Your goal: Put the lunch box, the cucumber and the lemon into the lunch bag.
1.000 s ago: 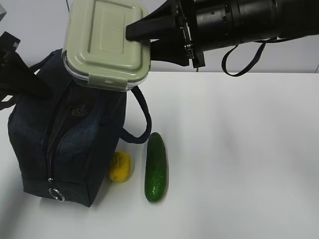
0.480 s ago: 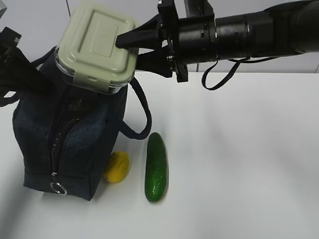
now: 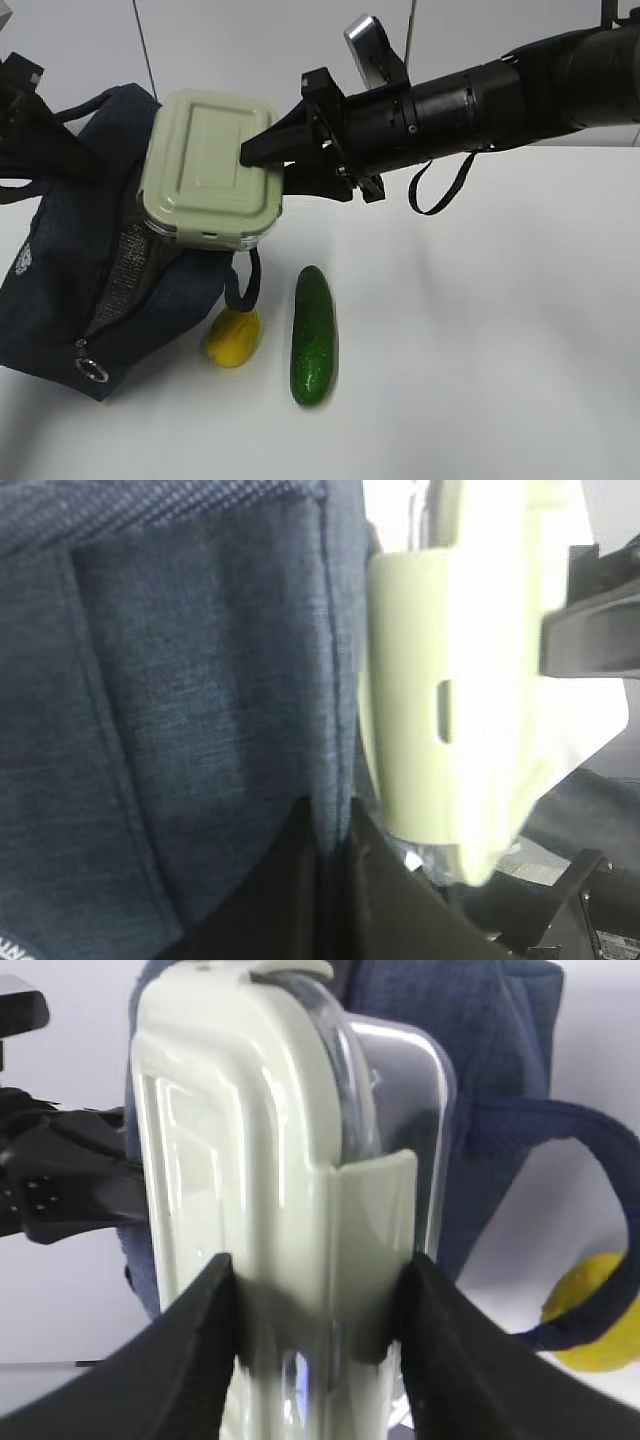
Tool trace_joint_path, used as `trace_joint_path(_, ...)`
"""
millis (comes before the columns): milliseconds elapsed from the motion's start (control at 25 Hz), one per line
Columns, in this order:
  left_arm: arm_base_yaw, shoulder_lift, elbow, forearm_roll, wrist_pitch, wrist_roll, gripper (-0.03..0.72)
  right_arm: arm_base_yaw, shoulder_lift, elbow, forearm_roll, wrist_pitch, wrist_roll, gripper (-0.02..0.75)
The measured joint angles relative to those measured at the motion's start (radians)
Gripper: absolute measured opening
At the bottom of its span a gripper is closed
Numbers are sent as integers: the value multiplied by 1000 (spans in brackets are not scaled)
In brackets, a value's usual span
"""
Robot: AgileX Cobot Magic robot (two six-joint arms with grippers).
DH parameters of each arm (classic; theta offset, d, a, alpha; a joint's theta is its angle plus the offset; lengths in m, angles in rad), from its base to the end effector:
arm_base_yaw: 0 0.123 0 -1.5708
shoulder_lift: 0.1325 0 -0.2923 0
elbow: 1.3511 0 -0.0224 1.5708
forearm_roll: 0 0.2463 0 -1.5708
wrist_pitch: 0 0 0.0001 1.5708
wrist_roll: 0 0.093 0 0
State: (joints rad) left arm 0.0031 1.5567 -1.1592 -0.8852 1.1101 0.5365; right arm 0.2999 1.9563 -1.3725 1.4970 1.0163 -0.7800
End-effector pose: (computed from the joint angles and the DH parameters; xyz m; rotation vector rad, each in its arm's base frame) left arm 0.2993 -0.0636 0.2965 0.2332 2.5886 -1.0347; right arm 0.3704 0.1971 0.2509 -0.2390 2.2956 1.6188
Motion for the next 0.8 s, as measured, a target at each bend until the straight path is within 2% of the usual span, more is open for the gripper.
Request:
trace_joint_path(320, 0, 16, 0, -39, -7, 21, -9, 7, 4, 0, -79, -86, 0, 356)
trace_joint_path(560, 0, 43, 0, -129, -7, 73, -9, 31, 7, 0, -96, -118, -2, 356)
trace_joint_path(800, 0, 56, 0, -143, -2, 84, -9, 37, 42, -6, -68, -111, -4, 356)
